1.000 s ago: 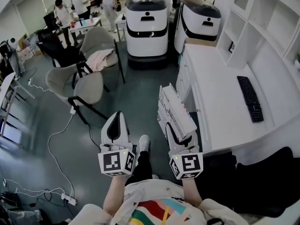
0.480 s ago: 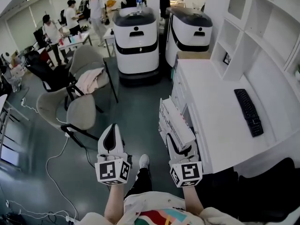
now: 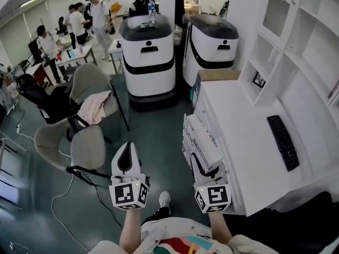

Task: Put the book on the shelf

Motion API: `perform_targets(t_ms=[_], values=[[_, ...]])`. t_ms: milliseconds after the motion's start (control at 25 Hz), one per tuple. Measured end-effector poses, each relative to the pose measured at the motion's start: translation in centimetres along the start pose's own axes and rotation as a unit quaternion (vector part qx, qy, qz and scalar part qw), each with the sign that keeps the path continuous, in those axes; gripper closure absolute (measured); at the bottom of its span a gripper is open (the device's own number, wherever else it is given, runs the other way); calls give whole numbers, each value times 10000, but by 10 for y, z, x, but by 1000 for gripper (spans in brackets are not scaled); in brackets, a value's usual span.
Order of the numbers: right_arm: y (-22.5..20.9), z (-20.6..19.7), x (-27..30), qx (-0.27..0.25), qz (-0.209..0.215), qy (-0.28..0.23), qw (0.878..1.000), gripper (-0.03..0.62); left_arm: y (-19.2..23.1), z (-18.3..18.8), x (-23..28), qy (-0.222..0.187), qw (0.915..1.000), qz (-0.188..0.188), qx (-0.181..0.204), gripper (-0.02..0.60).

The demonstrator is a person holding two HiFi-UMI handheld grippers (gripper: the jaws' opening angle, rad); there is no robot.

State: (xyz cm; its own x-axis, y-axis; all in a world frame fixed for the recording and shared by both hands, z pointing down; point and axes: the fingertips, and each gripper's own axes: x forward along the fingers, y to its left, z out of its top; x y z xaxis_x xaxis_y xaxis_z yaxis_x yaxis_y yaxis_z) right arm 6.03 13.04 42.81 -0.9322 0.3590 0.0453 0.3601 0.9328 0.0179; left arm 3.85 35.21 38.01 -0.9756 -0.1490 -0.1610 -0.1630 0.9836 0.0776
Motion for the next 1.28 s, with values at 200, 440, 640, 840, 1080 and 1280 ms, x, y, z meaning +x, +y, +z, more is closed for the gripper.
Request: perform_targets(t_ms=[200,440,640,840,1080,1280], values=[[3,0,63,-1,26,68,10000,441,33,-13,50,95,9999,7,75,584],[7,-11,117,54,-55,95,9999,441,68,-33,91,165,9998,-15,78,584],[0,-14,135,95,-183,195,9996,441,73,-37,118,235,9996,-98,97,583],[-9,-17,149,135,-232,253,9993,441,72,-41,131,318,9994,-134,88,583],[-10,-16,165,142,-54,272,9995,441,74,-47,142,378,9993,-15,54,583],[-24,-13,172,158,-48,159,9997,441,61,-48,155,337,9993,-68,112,583]])
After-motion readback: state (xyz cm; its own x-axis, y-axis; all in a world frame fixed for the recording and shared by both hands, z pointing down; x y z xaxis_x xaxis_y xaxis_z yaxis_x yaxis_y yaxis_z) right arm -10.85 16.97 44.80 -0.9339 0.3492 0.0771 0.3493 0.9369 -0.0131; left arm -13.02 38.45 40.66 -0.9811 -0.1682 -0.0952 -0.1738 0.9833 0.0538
